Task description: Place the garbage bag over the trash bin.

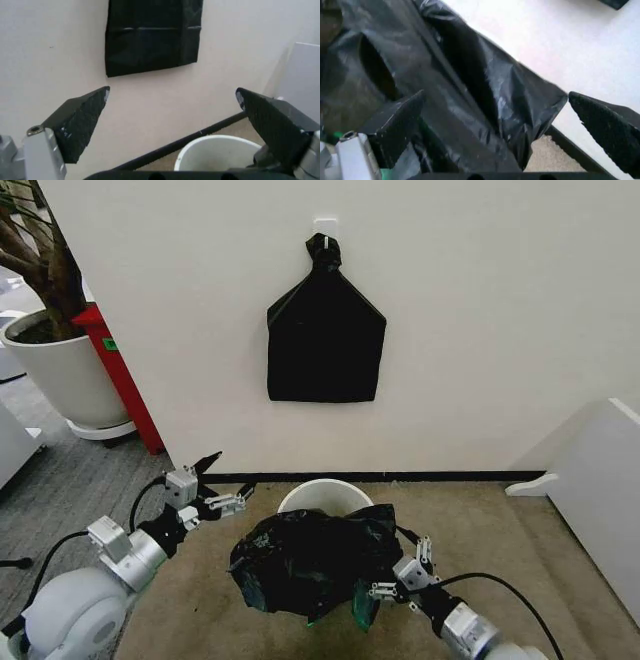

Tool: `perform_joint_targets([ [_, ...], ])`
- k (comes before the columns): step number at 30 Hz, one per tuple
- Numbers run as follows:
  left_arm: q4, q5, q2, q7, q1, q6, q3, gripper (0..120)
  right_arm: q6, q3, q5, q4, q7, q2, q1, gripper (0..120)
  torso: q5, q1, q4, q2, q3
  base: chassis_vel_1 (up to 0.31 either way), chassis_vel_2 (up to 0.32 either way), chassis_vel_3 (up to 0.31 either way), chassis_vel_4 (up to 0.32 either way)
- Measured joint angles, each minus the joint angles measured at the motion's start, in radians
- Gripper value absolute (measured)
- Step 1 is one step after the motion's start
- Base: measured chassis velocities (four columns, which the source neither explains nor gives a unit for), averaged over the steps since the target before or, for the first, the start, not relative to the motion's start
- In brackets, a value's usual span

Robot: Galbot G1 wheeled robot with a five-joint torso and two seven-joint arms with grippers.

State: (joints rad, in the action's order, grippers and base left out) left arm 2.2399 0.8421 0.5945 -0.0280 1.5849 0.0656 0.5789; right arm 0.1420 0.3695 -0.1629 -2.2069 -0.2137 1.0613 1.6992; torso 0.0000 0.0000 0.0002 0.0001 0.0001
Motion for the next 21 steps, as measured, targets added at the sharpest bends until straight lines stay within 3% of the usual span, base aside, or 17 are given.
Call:
perform_joint_targets([
  [8, -0.017, 0.037, -0.028, 0.005, -0.034, -0.025, -0.006, 100, 0.025, -0.026, 0.015, -0.016, -0.009, -0.005, 0.044, 100, -0.0002, 0.000, -0.0004, 0.000, 0.000, 0.000, 0.000, 0.000, 0.000],
  [21, -0.026, 0.029, -0.019, -0.022, -0.022, -0.032, -0.018, 100, 0.121, -0.031, 0.166, 0.048, 0.070, -0.040, -0.204, 100, 0.0000, 0.000, 0.0000, 0.000, 0.000, 0.000, 0.000, 0.000, 0.000],
])
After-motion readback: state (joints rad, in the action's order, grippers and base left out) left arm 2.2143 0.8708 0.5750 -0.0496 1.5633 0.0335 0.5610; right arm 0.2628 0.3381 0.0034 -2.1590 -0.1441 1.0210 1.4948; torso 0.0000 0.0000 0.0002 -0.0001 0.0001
